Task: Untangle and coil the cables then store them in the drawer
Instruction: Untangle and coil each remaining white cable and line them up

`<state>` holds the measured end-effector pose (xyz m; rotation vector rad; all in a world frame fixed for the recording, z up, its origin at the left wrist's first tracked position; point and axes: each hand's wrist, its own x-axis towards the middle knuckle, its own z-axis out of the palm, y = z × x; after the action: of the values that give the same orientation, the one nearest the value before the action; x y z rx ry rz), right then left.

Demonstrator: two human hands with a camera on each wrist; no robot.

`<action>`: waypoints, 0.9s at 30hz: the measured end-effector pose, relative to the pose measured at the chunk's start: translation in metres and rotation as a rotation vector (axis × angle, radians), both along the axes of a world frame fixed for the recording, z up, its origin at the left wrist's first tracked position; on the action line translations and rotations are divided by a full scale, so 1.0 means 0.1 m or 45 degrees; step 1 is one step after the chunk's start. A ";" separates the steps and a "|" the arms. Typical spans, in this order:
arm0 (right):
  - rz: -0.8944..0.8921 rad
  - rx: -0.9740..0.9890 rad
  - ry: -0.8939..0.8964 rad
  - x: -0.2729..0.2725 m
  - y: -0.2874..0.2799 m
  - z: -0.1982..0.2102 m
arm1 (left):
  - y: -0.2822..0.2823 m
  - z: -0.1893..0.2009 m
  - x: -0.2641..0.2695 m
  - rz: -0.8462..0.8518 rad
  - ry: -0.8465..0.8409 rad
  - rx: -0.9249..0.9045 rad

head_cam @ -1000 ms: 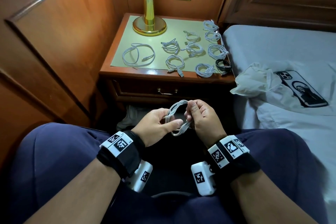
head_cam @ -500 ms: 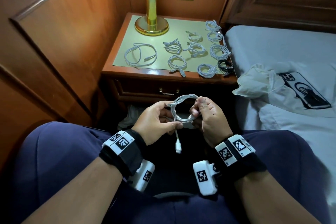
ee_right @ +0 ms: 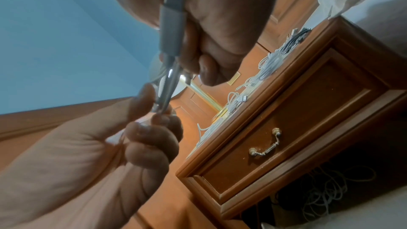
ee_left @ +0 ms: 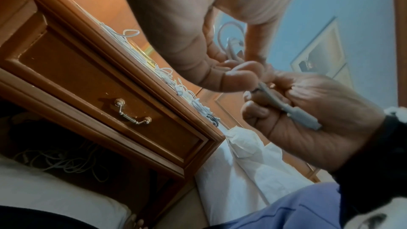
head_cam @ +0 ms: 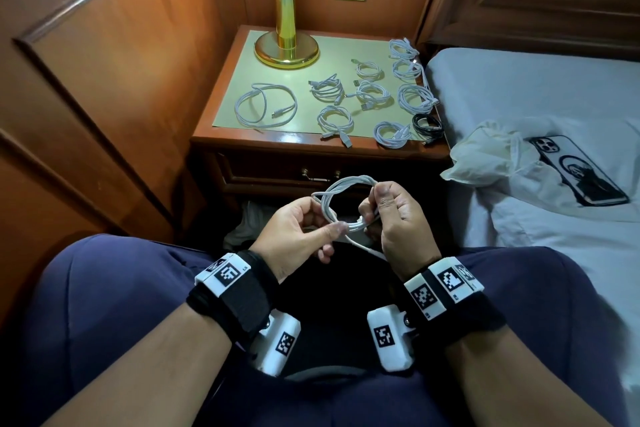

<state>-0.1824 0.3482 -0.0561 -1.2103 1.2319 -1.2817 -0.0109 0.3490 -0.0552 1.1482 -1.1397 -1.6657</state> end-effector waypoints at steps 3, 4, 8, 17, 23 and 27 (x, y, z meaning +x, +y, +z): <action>-0.019 -0.010 0.116 0.02 0.01 -0.06 | 0.00 -0.04 -0.01 -0.014 -0.216 -0.133; -0.031 -0.012 0.163 0.03 0.01 -0.07 | -0.01 -0.06 0.00 -0.020 -0.280 -0.178; -0.134 -0.093 0.528 0.01 -0.03 -0.11 | -0.05 -0.11 0.05 -0.073 -0.573 -0.387; -0.013 0.088 0.292 0.00 -0.05 -0.13 | -0.06 -0.16 0.05 0.181 -0.686 -0.638; 0.010 0.149 0.251 0.00 -0.10 -0.23 | -0.06 -0.16 0.01 0.207 -0.417 -0.425; -0.021 0.169 0.268 -0.01 -0.08 -0.20 | -0.06 -0.12 0.00 0.194 -0.204 -0.276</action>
<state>-0.1837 0.3402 -0.0763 -1.2641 1.4575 -1.0867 -0.0111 0.3429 -0.0670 1.2122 -1.2658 -1.3189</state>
